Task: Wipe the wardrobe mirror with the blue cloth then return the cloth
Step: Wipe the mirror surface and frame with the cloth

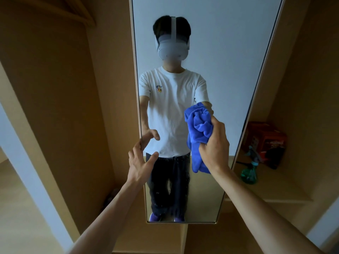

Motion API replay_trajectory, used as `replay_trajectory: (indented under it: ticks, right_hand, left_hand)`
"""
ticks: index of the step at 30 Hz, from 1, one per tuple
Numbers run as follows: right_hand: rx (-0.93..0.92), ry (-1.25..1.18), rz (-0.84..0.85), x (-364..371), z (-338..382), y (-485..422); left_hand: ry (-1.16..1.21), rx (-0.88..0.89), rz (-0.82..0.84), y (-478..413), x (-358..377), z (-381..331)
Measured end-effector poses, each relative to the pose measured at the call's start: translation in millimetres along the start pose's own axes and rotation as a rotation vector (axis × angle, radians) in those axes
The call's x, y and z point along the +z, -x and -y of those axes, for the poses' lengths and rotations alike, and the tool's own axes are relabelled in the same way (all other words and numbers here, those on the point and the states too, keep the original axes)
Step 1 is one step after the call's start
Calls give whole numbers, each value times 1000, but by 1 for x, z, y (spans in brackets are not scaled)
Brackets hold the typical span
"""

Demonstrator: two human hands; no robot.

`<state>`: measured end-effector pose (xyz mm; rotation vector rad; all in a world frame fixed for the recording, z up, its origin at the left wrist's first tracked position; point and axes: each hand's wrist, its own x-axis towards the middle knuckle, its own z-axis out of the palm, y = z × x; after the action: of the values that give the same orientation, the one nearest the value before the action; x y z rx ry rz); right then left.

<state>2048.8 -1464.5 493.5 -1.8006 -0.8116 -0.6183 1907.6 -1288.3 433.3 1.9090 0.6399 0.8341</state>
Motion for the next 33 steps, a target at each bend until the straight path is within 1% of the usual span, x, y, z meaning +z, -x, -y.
replay_trajectory:
  ticks: [4, 6, 9, 14, 16, 19, 20, 23, 28, 31, 33]
  right_hand:
    - [-15, -13, 22, 14, 12, 4]
    - [-33, -9, 33, 23, 20, 6]
    - [-50, -21, 57, 37, 33, 11]
    - [-97, -27, 100, 65, 49, 18]
    - [-115, -34, 113, 76, 57, 21]
    - [-173, -11, 125, 95, 71, 27]
    - [-186, 3, 142, 101, 76, 29]
    - [-188, 5, 171, 114, 83, 34]
    - [-176, 8, 207, 112, 80, 32]
    - [-183, 8, 239, 106, 76, 31]
    - [-192, 8, 235, 101, 73, 30]
  left_hand:
    - [-15, 76, 29, 0, -6, -4]
    - [-10, 103, 63, -8, -7, 5]
    - [20, 66, 87, -10, -9, 7]
    - [69, -79, 123, 0, -18, -10]
    - [83, -95, 139, 1, -20, -12]
    - [33, -59, 176, 1, -22, -13]
    - [45, -64, 162, 1, -23, -12]
    - [155, -155, 135, 1, -27, -10]
    - [157, -121, 183, 1, -32, -9]
    - [141, -74, 169, -1, -28, -3]
    - [152, -76, 146, 0, -23, 1]
